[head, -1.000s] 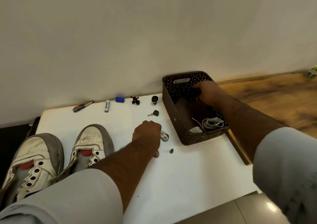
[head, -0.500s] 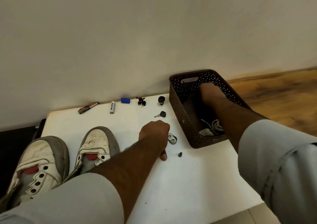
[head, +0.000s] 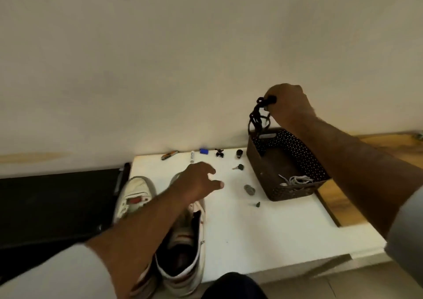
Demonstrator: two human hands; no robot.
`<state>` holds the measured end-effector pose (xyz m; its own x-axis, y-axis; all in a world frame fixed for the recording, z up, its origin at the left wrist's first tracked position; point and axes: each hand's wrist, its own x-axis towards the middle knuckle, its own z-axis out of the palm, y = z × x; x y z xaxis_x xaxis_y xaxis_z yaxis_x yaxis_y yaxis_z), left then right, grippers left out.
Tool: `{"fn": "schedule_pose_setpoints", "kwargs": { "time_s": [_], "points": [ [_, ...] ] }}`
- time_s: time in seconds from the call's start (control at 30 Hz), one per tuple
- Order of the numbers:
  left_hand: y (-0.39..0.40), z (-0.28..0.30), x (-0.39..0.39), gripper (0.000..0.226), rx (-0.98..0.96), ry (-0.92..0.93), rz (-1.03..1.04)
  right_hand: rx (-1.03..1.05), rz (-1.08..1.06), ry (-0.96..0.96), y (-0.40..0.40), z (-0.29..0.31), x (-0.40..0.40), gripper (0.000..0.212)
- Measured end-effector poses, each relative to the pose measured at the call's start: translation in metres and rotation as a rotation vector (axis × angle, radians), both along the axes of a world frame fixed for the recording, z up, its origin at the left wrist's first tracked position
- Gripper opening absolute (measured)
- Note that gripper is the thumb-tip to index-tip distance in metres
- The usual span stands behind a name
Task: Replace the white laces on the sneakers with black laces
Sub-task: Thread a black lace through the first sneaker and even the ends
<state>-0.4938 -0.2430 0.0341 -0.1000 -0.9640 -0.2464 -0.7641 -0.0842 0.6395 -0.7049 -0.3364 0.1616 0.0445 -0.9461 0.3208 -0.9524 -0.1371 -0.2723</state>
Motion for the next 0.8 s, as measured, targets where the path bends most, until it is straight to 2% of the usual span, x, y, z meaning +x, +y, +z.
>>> {"fn": "schedule_pose_setpoints", "kwargs": {
  "time_s": [0.17,0.33,0.43,0.53,0.67,0.8],
  "points": [
    [0.077,-0.018,0.047,0.032,-0.045,-0.154,-0.015,-0.063,0.223,-0.079,0.064,0.022,0.101,0.019],
    [0.094,-0.025,0.046,0.047,-0.163,-0.403,-0.01,0.018,0.306,-0.151,0.106,-0.005,0.168,0.018],
    [0.099,-0.03,0.047,0.05,-0.299,-0.351,0.025,0.084,0.315,-0.275,0.119,-0.024,0.179,0.017],
    [0.101,-0.044,0.039,0.035,-0.434,-0.265,-0.039,0.111,0.319,-0.365,0.127,-0.042,0.179,0.015],
    [0.091,-0.055,0.015,0.029,-0.507,-0.211,-0.027,0.123,0.304,-0.428,0.126,-0.06,0.168,0.013],
    [0.08,-0.032,-0.012,0.02,-0.535,-0.095,0.022,0.114,0.274,-0.468,0.124,-0.06,0.151,0.014]
  ]
}}
